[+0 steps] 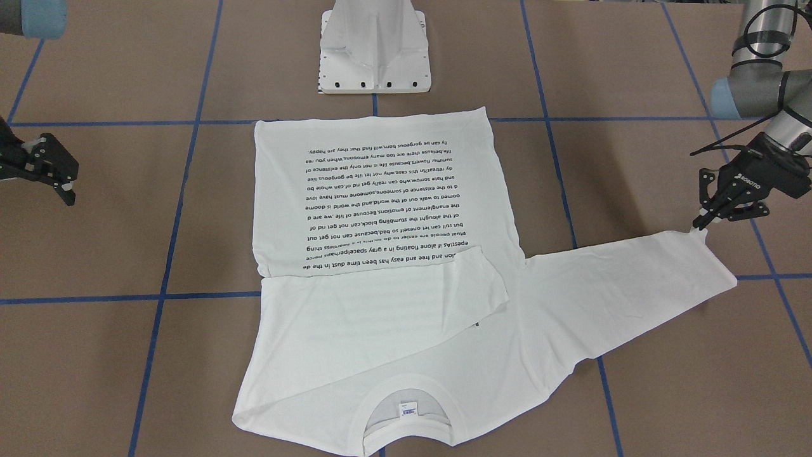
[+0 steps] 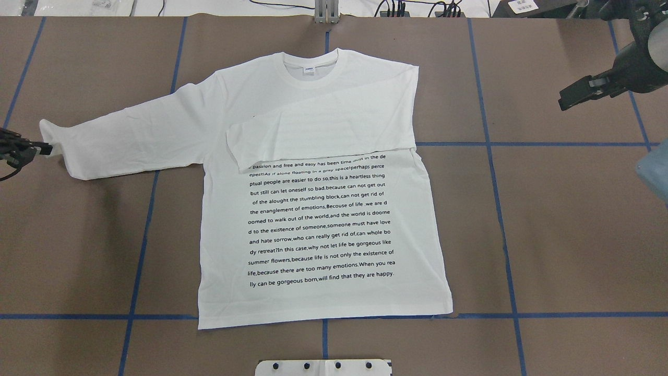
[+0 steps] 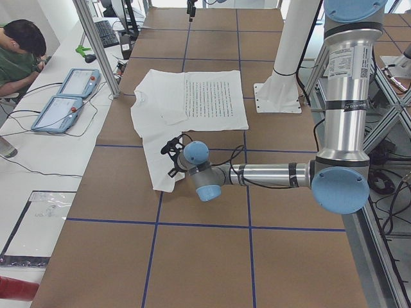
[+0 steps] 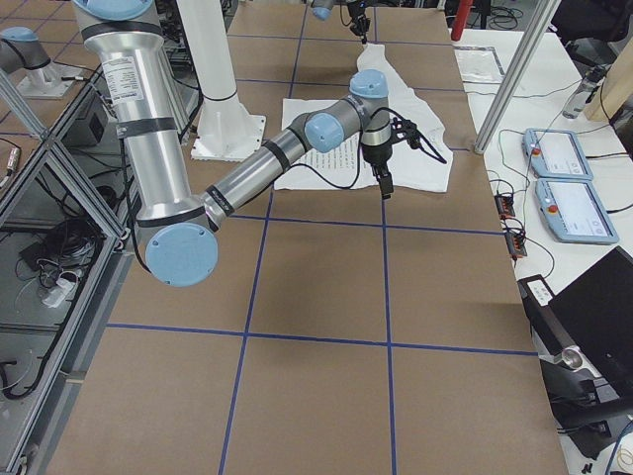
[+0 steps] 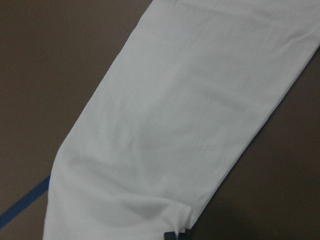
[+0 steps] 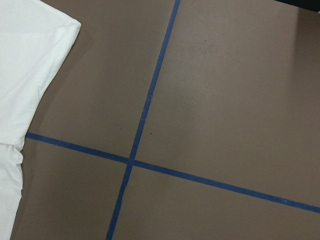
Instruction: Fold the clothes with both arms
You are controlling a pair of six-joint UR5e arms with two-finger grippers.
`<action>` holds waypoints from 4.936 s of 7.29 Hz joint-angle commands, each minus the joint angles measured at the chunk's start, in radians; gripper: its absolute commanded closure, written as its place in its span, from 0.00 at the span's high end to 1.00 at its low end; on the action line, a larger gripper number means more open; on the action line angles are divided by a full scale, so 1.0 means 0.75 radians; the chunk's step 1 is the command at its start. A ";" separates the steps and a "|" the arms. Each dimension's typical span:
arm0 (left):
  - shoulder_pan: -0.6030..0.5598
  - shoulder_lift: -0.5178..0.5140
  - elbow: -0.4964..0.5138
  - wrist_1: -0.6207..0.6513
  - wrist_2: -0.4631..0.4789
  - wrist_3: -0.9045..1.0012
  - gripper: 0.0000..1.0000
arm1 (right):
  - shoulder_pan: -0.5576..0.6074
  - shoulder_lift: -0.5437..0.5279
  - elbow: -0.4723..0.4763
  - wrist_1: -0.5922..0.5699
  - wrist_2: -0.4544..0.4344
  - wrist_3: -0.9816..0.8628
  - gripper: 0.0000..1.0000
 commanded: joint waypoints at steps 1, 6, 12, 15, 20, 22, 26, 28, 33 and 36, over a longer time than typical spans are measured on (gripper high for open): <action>-0.004 -0.194 -0.030 0.006 -0.019 -0.403 0.00 | 0.000 0.001 -0.002 0.000 0.000 0.002 1.00; 0.159 -0.763 -0.046 0.334 0.114 -0.965 0.00 | -0.002 0.003 -0.008 -0.002 0.002 0.010 1.00; 0.589 -1.138 0.147 0.507 0.498 -1.041 0.00 | 0.000 0.001 -0.010 -0.004 0.014 0.031 1.00; 0.691 -1.140 0.238 0.495 0.566 -1.061 0.99 | 0.000 0.001 -0.012 -0.004 0.012 0.031 1.00; 0.574 -0.963 -0.174 0.995 0.471 -0.637 1.00 | -0.226 0.309 -0.175 -0.002 -0.073 0.440 1.00; 0.384 -0.808 -0.310 1.080 0.274 -0.357 1.00 | -0.396 0.527 -0.353 -0.012 -0.251 0.633 1.00; 0.236 -0.641 -0.404 1.078 0.135 -0.149 1.00 | -0.660 1.018 -1.007 -0.004 -0.574 0.922 0.89; 0.236 -0.609 -0.429 1.074 0.135 -0.141 1.00 | -0.740 1.066 -1.135 0.053 -0.674 1.006 0.86; 0.238 -0.541 -0.500 1.074 0.137 -0.143 1.00 | -0.795 1.171 -1.362 0.202 -0.802 1.058 0.73; 0.238 -0.541 -0.500 1.072 0.135 -0.143 1.00 | -0.797 1.164 -1.362 0.205 -0.804 1.056 0.70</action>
